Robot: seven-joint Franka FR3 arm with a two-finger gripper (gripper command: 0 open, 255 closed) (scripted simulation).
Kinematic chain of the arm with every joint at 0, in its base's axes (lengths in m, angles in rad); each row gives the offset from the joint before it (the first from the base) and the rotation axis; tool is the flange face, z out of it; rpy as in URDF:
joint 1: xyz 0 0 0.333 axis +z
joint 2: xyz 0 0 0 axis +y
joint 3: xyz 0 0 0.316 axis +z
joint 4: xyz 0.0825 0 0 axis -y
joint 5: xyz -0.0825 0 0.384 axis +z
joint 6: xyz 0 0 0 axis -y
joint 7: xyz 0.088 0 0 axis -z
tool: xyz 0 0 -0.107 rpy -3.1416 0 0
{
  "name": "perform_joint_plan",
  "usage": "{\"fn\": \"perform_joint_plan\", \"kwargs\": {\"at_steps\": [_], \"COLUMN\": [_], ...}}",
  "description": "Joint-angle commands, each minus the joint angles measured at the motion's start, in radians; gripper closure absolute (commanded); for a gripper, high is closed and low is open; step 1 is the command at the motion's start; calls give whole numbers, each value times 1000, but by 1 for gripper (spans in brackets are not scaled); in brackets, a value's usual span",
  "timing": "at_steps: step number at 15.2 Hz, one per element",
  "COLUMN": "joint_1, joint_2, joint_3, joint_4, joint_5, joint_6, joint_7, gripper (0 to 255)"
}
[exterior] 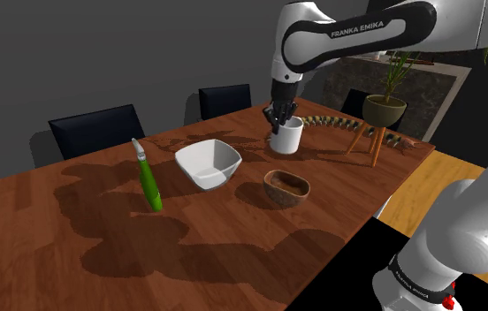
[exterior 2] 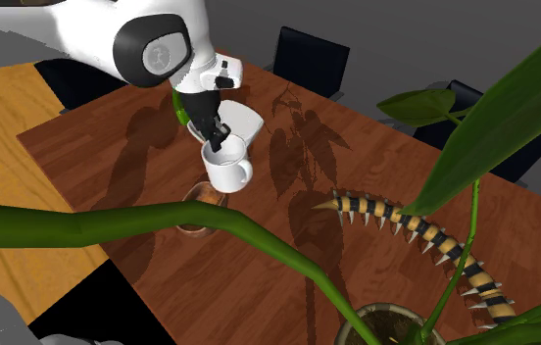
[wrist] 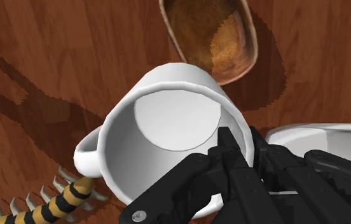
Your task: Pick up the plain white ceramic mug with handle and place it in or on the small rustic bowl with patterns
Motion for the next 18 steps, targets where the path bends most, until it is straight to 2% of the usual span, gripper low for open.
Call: {"fn": "perform_joint_plan", "kwargs": {"at_steps": [1, 5, 18], "joint_1": [14, 43, 44], "joint_2": [-70, -202, -182], "joint_3": [18, 57, 63], "joint_4": [-41, -122, -281], "joint_5": [8, 31, 34], "joint_6": [-29, -78, 100], "joint_7": [28, 86, 87], "gripper": [255, 255, 255]}}
